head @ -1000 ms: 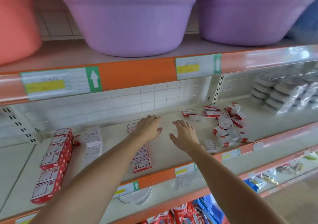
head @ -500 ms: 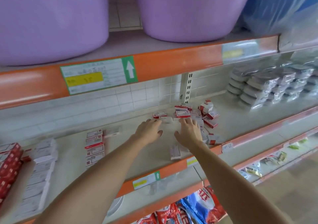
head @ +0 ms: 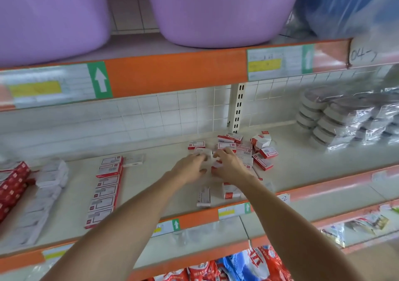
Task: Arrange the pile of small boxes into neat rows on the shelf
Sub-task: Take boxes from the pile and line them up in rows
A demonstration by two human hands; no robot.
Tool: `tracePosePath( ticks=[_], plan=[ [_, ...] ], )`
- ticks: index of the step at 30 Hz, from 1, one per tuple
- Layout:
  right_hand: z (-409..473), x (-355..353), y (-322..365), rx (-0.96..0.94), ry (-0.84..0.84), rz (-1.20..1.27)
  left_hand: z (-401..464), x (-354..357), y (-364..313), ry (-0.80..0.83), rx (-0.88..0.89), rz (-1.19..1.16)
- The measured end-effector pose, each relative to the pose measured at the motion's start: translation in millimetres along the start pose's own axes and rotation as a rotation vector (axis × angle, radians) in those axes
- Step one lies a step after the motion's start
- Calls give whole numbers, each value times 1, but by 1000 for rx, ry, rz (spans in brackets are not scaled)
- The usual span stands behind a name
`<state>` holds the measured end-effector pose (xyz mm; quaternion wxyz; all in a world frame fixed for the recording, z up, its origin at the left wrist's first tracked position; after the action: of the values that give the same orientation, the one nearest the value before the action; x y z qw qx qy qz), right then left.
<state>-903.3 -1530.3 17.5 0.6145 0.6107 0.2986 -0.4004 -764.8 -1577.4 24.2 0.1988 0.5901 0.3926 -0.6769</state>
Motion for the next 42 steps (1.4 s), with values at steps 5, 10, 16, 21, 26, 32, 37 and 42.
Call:
tracePosePath(
  ticks=[5, 10, 16, 21, 26, 32, 37, 42],
  plan=[
    [7, -7, -11, -85, 1, -80, 3, -1, -16, -19, 59, -13],
    [7, -14, -29, -85, -2, -81, 5, 4, -42, -70, 101, -123],
    [6, -20, -34, -39, 91, -48, -4, 18, -60, 145, 102, -302],
    [13, -17, -38, -14, 73, -22, -14, 27, -55, 166, 149, -194],
    [19, -14, -33, 24, 64, -37, -19, 28, -55, 112, 187, -184],
    [30, -4, -27, -13, 60, -11, -24, 8, -29, 55, 51, -287],
    [38, 11, -5, -41, 72, 20, -45, -15, 17, -149, -23, -335],
    [44, 35, 38, -131, 86, 57, -68, -18, 69, -234, -229, -204]
  ],
)
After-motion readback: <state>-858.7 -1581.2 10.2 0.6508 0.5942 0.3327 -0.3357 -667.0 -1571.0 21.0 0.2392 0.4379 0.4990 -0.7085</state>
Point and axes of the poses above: each hand's wrist, its own z-axis towards the middle knuckle, its own x-axis out of the palm, y = z × x, the point moved 5 cm from there along z, towards the middle knuckle, and after that the axes turned 4 degrees about -y, right-handed, at the moved point
